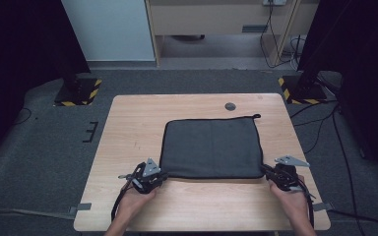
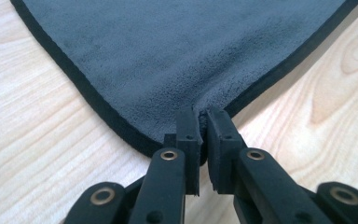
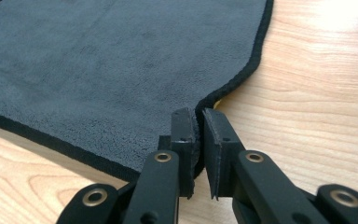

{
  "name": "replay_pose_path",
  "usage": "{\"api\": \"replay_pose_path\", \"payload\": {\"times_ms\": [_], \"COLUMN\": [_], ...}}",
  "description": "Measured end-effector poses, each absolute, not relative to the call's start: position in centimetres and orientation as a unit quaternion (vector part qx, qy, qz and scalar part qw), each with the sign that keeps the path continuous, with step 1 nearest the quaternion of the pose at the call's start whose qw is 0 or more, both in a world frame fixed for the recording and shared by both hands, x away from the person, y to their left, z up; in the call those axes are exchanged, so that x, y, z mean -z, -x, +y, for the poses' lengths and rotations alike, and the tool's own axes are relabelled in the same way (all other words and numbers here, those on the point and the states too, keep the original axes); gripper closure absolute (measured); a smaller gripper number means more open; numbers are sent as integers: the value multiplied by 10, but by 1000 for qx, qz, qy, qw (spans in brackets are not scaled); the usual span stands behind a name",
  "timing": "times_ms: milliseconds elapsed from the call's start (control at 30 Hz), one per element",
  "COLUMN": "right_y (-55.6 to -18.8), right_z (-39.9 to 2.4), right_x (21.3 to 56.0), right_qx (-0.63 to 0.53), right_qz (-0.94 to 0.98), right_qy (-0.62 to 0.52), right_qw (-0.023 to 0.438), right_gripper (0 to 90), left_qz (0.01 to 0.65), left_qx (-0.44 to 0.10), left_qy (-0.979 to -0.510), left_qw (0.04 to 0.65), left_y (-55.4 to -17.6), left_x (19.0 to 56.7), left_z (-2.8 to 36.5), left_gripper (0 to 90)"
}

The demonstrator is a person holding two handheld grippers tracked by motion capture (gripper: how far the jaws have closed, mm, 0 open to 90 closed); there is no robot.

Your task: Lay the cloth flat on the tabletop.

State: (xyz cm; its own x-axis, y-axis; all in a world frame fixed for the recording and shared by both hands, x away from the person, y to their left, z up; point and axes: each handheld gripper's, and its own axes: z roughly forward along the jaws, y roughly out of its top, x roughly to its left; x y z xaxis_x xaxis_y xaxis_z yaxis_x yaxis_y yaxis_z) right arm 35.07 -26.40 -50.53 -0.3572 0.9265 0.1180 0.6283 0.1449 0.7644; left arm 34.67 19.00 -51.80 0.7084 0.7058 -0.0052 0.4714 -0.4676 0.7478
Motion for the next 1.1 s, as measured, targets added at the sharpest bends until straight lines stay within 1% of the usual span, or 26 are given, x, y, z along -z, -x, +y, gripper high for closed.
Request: {"api": "replay_pose_path", "payload": {"times_ms": [167, 300, 467, 667, 1100], "right_y": [-344, -338, -329, -321, -304], "right_z": [-263, -268, -272, -275, -279], "right_x": [504, 507, 511, 507, 504], "right_qx": [-383, -378, -374, -378, -384], "right_qz": [734, 736, 737, 735, 732], "right_qy": [-526, -528, -532, -532, -536], "right_qw": [195, 193, 185, 185, 169], "right_gripper": [826, 826, 821, 820, 810], "left_qz": [341, 332, 328, 315, 316], "left_qx": [-145, -139, -136, -136, -133], "left_qy": [-846, -851, -851, -860, -858], "left_qw": [383, 383, 387, 379, 384], "left_y": [-342, -336, -328, -315, -302], "left_x": [518, 517, 514, 514, 513], "left_z": [194, 190, 190, 186, 187], "left_gripper": [841, 841, 840, 840, 839]}}
